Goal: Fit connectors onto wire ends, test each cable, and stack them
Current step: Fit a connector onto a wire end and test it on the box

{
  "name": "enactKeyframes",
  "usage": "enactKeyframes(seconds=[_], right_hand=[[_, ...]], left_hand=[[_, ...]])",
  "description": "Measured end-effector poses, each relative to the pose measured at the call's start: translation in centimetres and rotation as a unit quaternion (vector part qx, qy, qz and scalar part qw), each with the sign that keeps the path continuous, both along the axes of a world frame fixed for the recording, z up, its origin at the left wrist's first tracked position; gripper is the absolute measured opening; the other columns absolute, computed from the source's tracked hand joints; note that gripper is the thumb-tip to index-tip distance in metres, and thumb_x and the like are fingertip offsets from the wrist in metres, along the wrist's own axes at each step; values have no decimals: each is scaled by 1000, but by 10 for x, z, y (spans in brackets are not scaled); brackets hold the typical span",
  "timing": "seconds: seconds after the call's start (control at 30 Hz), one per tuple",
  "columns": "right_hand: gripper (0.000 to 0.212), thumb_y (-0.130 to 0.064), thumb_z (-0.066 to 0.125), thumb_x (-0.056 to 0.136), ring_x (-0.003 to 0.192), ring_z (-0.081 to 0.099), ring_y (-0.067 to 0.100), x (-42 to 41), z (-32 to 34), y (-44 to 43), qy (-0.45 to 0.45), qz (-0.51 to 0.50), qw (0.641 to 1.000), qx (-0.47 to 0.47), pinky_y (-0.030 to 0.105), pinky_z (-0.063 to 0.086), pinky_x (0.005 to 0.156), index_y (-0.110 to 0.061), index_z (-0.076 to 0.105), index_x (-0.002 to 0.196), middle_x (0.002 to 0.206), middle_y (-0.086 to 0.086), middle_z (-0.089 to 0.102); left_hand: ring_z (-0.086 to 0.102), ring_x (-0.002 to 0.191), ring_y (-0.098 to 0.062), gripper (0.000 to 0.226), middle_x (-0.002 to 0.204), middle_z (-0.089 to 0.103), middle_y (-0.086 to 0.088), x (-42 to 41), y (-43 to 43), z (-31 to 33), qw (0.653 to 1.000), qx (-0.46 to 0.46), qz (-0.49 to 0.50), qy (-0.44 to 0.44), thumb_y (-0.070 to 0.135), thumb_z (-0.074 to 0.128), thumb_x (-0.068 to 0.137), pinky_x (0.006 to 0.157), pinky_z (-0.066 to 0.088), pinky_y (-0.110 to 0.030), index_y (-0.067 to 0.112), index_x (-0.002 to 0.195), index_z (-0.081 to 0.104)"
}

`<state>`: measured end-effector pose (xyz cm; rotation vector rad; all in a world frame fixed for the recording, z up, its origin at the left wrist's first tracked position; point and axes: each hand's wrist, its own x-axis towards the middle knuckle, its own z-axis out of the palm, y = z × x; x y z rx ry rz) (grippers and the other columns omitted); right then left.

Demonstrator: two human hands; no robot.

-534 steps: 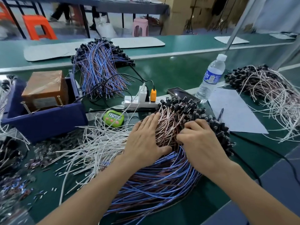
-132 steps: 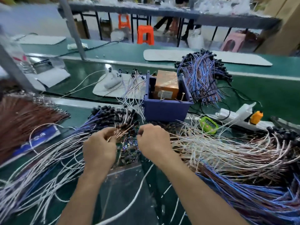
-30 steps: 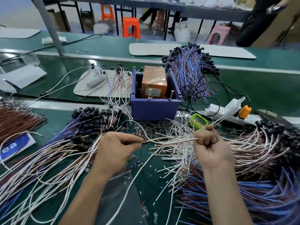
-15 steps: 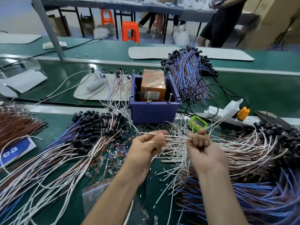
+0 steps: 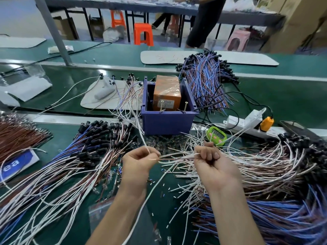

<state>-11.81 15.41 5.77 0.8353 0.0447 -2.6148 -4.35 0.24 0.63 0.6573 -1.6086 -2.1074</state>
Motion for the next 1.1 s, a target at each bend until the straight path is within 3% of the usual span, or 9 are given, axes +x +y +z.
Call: enactKeyframes(seconds=[0.13,0.3,0.5,0.57,0.63,0.73,0.83,1.0,1.1], right_hand=[[39,21,25,74,51,23,14,-1,1,-6,-10,-36,999,37,23,33,41,-11,47,75,61,-1,28],[36,15,25,92,46,24,16,2,-8,-16,9,-28,993,114,29,32,50,-11,46,77,54,-2,26],[21,-6,47,100,44,29,15,11,-24,-15,104,67,965,230,29,32,50,-11,54,81,54,-3,30],[9,-14,67,89,47,35,13,18,-28,-11,237,180,889,350,27,37,48,-11,62,82,55,-2,38],[6,-14,73,77,52,49,10,27,-29,-13,377,273,746,476,23,42,51,-17,71,82,62,-3,57],[21,-9,68,83,78,68,2,34,-30,-20,457,274,566,629,16,51,70,-26,78,89,84,-11,76],[19,-11,67,90,79,67,3,38,-32,-24,498,265,472,677,20,51,74,-27,75,92,83,-15,74],[9,-23,66,89,58,56,6,41,-38,-30,495,241,492,674,27,48,59,-29,72,86,64,-14,67],[22,-17,59,100,56,48,5,34,-42,-26,437,227,561,666,27,41,60,-34,67,88,58,-13,56]], left_hand=[[40,54,-6,26,57,62,7,12,8,-1,989,-120,-79,-14,10,62,63,50,29,-16,24,70,83],[58,64,-8,30,70,72,0,18,7,2,991,-50,-124,24,32,84,64,62,46,-18,19,91,84],[53,52,-8,18,59,65,-5,12,8,0,994,87,-53,24,30,86,64,53,43,-15,15,74,82],[53,47,-7,19,55,64,-3,12,10,0,995,90,-29,4,35,83,57,49,43,-15,17,65,80],[52,45,-6,18,52,61,-1,12,13,-2,996,82,-10,-16,34,84,57,47,43,-15,18,61,78],[46,41,-5,19,49,55,1,11,15,-4,994,101,32,-29,30,82,63,43,39,-13,13,58,76],[43,40,-4,22,48,53,1,8,14,-2,988,138,66,-28,29,81,64,41,36,-13,10,57,72],[42,38,-5,31,47,54,0,7,7,0,990,118,78,-28,46,80,60,38,34,-14,17,53,72],[37,38,-4,30,45,50,3,14,-4,-1,991,81,107,-19,49,76,69,40,31,-13,21,57,75]])
